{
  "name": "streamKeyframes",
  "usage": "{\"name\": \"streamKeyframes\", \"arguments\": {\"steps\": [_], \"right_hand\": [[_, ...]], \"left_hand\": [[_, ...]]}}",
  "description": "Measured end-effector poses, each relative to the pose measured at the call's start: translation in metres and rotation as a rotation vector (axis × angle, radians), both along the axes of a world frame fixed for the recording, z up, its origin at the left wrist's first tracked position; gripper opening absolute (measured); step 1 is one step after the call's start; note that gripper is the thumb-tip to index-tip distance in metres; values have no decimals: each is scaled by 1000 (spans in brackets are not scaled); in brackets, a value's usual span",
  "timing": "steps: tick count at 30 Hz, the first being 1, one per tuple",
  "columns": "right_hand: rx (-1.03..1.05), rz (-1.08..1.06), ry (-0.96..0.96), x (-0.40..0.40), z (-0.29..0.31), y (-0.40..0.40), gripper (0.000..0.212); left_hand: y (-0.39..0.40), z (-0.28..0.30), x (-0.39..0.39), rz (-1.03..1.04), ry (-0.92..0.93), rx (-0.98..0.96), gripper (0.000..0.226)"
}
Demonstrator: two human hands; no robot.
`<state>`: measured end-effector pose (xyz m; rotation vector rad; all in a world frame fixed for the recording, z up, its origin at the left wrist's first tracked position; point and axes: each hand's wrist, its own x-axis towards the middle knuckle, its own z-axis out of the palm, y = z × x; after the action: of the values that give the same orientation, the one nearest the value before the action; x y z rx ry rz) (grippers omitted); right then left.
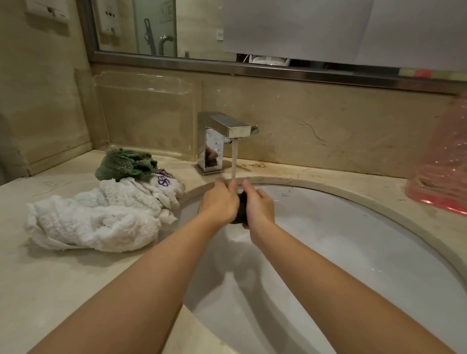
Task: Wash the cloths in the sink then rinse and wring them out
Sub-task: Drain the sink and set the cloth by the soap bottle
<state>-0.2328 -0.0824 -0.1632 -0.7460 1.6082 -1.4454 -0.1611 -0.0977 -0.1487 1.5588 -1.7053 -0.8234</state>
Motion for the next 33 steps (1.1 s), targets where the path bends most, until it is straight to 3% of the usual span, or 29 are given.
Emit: {"name": "streamKeyframes", "arguments": {"steps": [2, 5, 10, 17, 21, 24, 27, 31, 33], "right_hand": [[-54, -39, 43, 6, 6, -1, 38], [-116, -59, 82, 12, 20, -2, 39], [-157, -22, 310, 11, 24, -3, 36], [-237, -49, 398, 11, 21, 1, 40], [-217, -175, 155, 2, 17, -1, 7], [-225, -241, -107, -8, 18, 1, 27], [-165, -151, -77, -12, 13, 2, 30], [-31, 38, -130, -9, 11, 2, 34], [86, 160, -181, -7, 11, 6, 47]], "left_hand": [[2, 6, -1, 26, 117, -121, 43], [4, 13, -2, 85, 289, -120, 43], [-2, 12, -1, 128, 307, -18, 45], [-5, 9, 2, 98, 392, 12, 35], [-9, 10, 3, 84, 525, 161, 48], [-9, 10, 5, 25, 502, 291, 56], [-5, 9, 6, -94, 442, 376, 52], [-5, 5, 3, -13, 250, 176, 48], [-7, 5, 3, 59, 299, 47, 46]]}}
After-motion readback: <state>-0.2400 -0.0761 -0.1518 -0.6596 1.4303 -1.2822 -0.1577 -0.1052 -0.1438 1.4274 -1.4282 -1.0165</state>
